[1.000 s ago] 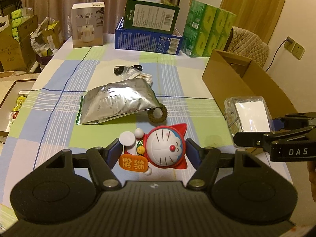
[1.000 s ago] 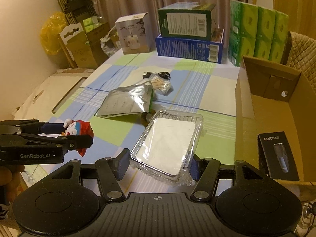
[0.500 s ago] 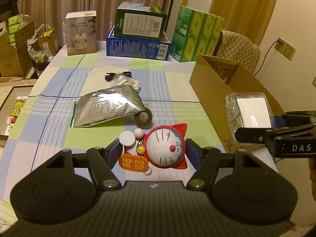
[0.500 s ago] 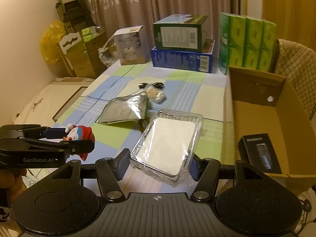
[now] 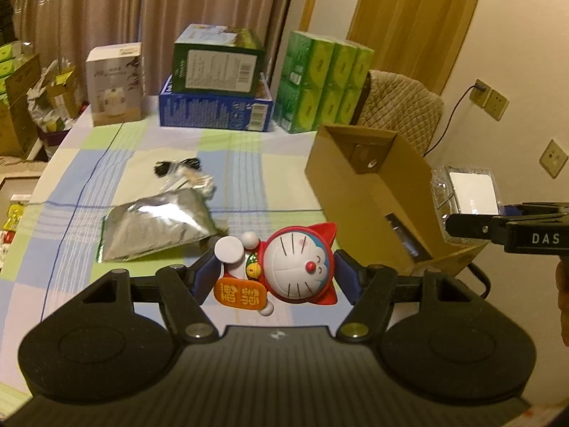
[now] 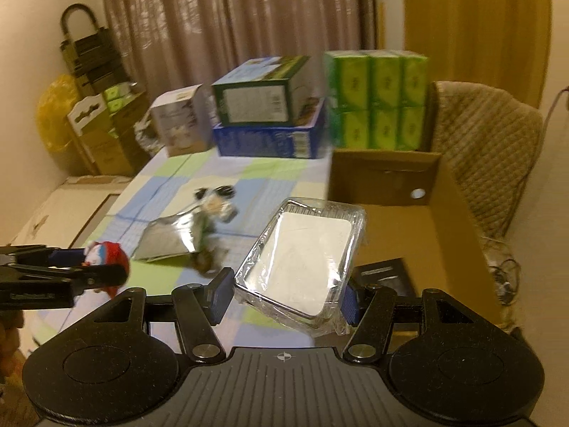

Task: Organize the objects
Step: 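Lift and carry the tissue tray and Doraemon figure toward the cardboard box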

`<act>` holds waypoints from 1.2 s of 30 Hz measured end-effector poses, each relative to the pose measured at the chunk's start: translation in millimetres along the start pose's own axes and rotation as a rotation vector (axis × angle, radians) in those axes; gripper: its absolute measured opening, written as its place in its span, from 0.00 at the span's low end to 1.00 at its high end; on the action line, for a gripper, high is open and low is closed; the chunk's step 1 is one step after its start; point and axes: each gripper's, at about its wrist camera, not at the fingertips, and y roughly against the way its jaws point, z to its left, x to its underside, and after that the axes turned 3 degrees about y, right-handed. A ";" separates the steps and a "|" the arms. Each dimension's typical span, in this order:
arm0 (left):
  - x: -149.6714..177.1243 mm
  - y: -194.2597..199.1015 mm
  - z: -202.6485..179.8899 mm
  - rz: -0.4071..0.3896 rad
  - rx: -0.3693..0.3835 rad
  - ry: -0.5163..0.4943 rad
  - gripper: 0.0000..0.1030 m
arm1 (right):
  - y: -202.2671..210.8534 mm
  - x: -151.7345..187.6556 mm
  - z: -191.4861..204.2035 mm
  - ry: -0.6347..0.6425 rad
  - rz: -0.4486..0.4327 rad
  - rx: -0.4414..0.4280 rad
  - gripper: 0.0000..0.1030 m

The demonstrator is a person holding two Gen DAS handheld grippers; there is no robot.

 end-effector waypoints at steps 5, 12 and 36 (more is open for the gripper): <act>-17.5 -2.6 -20.0 -0.009 0.029 -0.018 0.63 | 12.0 -5.8 -28.5 -0.032 -0.025 0.045 0.55; -32.2 -18.3 -46.2 0.002 0.062 -0.048 0.63 | 19.8 -7.3 -63.4 -0.056 -0.030 0.085 0.55; -49.3 -133.6 -165.2 0.111 0.226 -0.188 0.63 | -35.2 18.0 -154.3 -0.075 0.060 0.086 0.55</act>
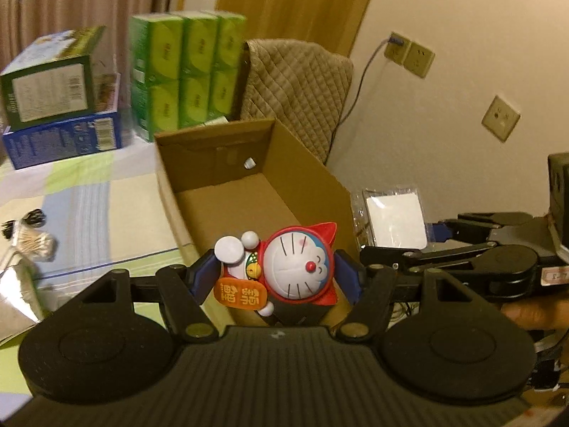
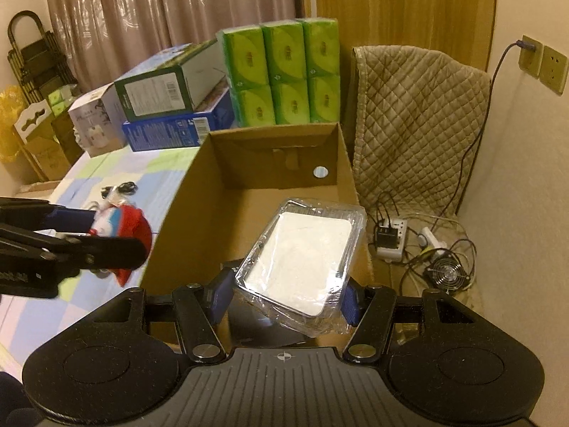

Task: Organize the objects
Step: 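Lift and carry the tissue tray and Doraemon figure toward the cardboard box, then lower the Doraemon figure and tissue tray into the cardboard box and open both tools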

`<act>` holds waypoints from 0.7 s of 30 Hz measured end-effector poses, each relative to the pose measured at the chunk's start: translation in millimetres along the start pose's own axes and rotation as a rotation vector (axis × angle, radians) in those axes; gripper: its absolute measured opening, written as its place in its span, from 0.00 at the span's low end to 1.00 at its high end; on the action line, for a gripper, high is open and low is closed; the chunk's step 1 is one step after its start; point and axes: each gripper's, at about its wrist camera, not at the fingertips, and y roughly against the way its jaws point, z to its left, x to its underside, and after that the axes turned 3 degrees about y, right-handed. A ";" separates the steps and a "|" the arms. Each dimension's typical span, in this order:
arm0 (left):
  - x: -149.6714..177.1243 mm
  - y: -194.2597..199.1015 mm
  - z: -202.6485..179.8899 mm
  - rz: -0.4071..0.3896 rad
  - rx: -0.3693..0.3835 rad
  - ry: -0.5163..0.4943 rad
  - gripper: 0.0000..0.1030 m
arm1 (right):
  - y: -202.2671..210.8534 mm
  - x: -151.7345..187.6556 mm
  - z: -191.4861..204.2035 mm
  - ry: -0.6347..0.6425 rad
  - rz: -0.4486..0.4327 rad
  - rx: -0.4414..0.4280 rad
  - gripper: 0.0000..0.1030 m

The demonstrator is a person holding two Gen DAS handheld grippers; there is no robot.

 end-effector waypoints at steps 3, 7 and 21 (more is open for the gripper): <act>2.4 -18.6 -3.2 0.029 0.006 -0.015 0.63 | -3.6 3.5 -7.2 -0.009 0.006 -0.006 0.55; 6.2 -37.5 -3.2 0.063 0.011 -0.030 0.63 | -9.0 8.5 -10.5 -0.010 0.017 -0.007 0.55; 8.7 -53.0 -1.0 0.111 0.014 -0.064 0.64 | -11.5 10.8 -16.3 -0.052 0.018 0.002 0.55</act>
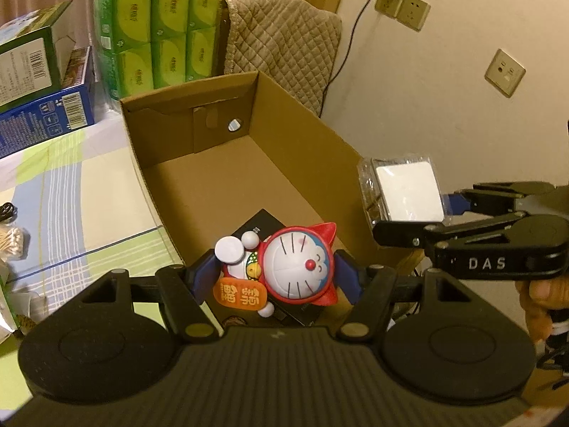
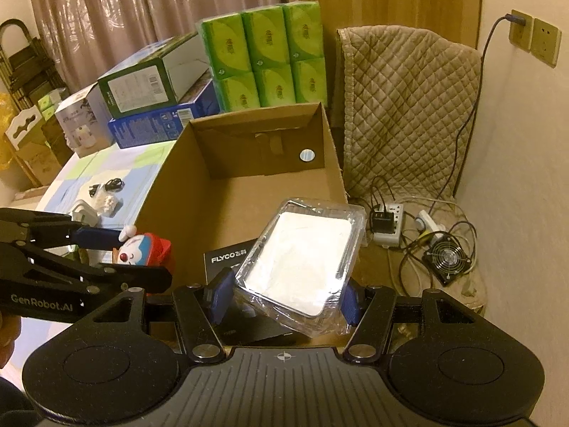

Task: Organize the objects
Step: 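Lower the Doraemon figure and tissue tray into the cardboard box and open both tools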

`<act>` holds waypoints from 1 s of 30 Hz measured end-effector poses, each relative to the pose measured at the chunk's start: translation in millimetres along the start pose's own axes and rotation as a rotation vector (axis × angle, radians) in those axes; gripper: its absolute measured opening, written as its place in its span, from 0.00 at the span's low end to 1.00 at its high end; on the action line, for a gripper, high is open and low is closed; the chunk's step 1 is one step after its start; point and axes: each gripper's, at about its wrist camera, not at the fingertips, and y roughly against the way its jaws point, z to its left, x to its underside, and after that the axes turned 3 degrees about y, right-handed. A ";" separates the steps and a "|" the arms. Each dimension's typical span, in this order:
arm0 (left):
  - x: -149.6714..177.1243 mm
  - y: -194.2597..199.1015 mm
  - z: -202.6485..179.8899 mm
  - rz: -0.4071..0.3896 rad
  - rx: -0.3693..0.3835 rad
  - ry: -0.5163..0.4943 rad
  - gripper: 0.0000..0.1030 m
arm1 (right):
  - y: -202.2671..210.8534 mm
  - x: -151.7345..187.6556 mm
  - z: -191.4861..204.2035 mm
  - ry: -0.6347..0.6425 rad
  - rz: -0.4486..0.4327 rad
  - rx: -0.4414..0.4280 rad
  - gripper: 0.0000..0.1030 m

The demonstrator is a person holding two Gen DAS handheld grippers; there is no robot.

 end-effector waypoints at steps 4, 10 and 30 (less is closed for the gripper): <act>-2.5 2.2 4.9 -0.021 -0.023 0.009 0.69 | 4.5 -0.2 0.0 -0.012 -0.007 -0.001 0.55; -5.9 22.7 16.7 -0.059 -0.039 0.034 0.69 | 6.7 -1.1 3.7 -0.017 -0.009 -0.010 0.55; 5.3 50.6 36.7 -0.094 -0.056 0.103 0.70 | -7.3 -5.0 27.5 -0.016 0.014 -0.059 0.55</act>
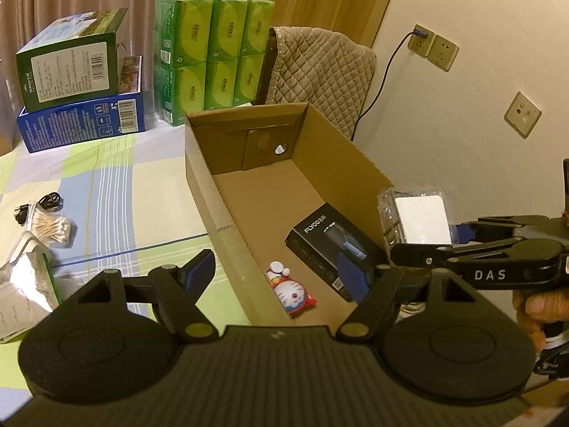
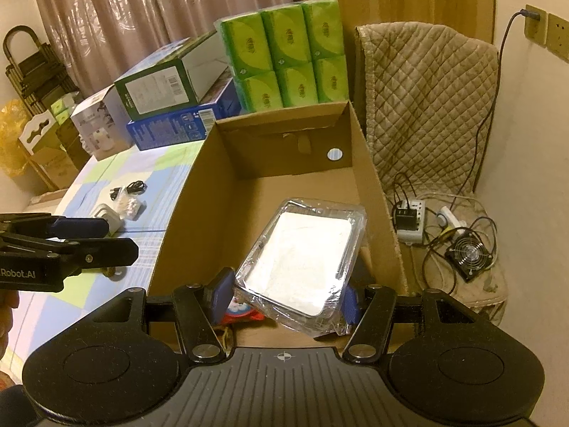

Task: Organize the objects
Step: 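Lower the Doraemon figure and tissue tray into the cardboard box and open both tools, then withdraw both tools from the cardboard box back over the table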

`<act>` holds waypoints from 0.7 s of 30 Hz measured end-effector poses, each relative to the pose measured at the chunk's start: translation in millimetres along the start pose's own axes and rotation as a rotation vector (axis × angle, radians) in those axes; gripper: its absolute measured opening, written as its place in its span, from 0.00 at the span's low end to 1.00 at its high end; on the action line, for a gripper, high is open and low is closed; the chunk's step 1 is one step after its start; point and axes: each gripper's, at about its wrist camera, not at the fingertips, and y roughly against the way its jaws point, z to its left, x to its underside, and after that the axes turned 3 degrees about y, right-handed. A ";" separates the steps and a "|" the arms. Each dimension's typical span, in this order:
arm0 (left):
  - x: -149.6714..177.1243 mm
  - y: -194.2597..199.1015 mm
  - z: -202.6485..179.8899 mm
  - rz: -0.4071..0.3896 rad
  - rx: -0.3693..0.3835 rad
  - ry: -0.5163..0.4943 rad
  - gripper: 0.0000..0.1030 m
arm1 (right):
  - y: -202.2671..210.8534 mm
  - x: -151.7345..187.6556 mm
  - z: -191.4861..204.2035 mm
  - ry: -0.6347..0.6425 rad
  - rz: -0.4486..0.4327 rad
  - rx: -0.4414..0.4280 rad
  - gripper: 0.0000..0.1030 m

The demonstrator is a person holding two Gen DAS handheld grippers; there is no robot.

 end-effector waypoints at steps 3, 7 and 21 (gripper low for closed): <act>1.7 1.2 2.6 -0.003 0.004 0.014 0.70 | -4.3 -0.6 -1.8 -0.034 -0.001 -0.010 0.55; 3.0 4.8 4.9 -0.009 -0.001 0.020 0.71 | -2.4 -2.3 -5.0 -0.060 -0.033 -0.021 0.67; 21.2 37.9 24.4 -0.037 -0.036 0.077 0.77 | 31.7 14.9 12.9 -0.079 -0.053 0.012 0.70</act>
